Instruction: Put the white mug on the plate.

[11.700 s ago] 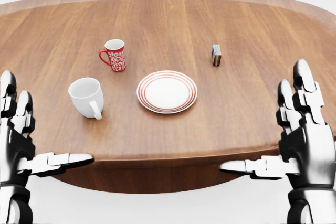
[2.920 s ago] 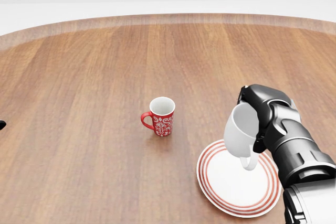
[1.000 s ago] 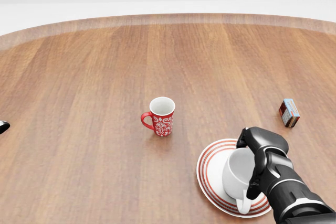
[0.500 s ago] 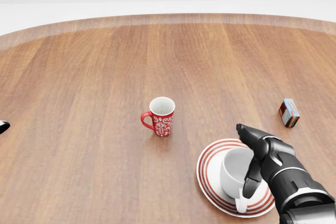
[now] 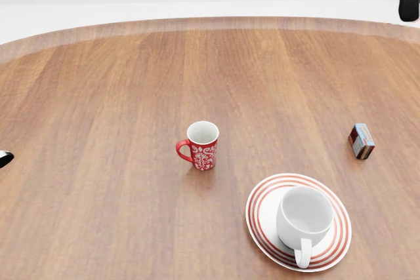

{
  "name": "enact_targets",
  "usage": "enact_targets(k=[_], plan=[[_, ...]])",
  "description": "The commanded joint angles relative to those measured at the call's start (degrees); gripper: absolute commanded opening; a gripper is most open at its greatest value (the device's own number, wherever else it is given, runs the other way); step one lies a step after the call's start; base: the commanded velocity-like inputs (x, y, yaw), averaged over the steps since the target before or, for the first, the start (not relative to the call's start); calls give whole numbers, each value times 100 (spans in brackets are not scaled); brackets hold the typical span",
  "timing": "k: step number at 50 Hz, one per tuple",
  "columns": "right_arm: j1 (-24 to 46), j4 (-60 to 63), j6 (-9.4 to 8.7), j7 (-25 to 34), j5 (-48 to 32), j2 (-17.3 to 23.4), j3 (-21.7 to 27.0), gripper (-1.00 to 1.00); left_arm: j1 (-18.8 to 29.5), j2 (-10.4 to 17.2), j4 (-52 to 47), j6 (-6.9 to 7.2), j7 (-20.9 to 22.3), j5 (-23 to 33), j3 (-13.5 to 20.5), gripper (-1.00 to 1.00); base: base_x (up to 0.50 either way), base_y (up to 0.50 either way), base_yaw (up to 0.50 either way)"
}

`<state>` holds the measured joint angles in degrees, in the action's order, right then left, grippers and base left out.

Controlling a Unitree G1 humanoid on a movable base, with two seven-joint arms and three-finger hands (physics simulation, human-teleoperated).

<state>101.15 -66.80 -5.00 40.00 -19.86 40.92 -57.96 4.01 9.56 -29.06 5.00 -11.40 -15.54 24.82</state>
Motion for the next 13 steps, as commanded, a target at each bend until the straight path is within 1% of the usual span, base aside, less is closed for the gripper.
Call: enact_targets(k=[1,3,6,7,8,9,10,11,12,13], plan=[[1885,-1359,0,0,-1894,236,-1182,100,9,-1,-36,0,0,30,-28,100,0,0,0],[1885,-1303,0,0,-2812,216,-299,100,18,-1,-11,0,4,41,-29,100,0,0,0],[1885,-1225,0,0,-3917,108,1010,100,9,-3,-25,0,6,52,-35,100,0,0,0],[1885,-1211,0,-211,-4171,41,1488,100,14,-4,-36,0,6,42,-30,100,0,0,0],[1885,-1195,0,-1088,-4432,-8,1903,100,15,-4,-38,0,4,41,-28,100,0,0,0],[1885,-1100,0,-2696,-4471,-76,2526,100,13,-5,-32,0,9,43,-26,100,0,0,0],[1885,-1181,0,-2838,-4721,-144,2793,100,12,-6,-29,0,11,44,-26,100,0,0,0],[1885,-1115,0,-3475,-4848,-205,3132,100,17,-7,-21,0,13,46,-29,100,0,0,0],[1885,-1149,0,-3482,-5070,-265,3346,100,19,-10,-14,0,15,45,-28,100,0,0,0],[1885,-1082,0,-4095,-5161,-300,3654,100,15,-10,-28,0,17,32,-18,100,0,0,0]])
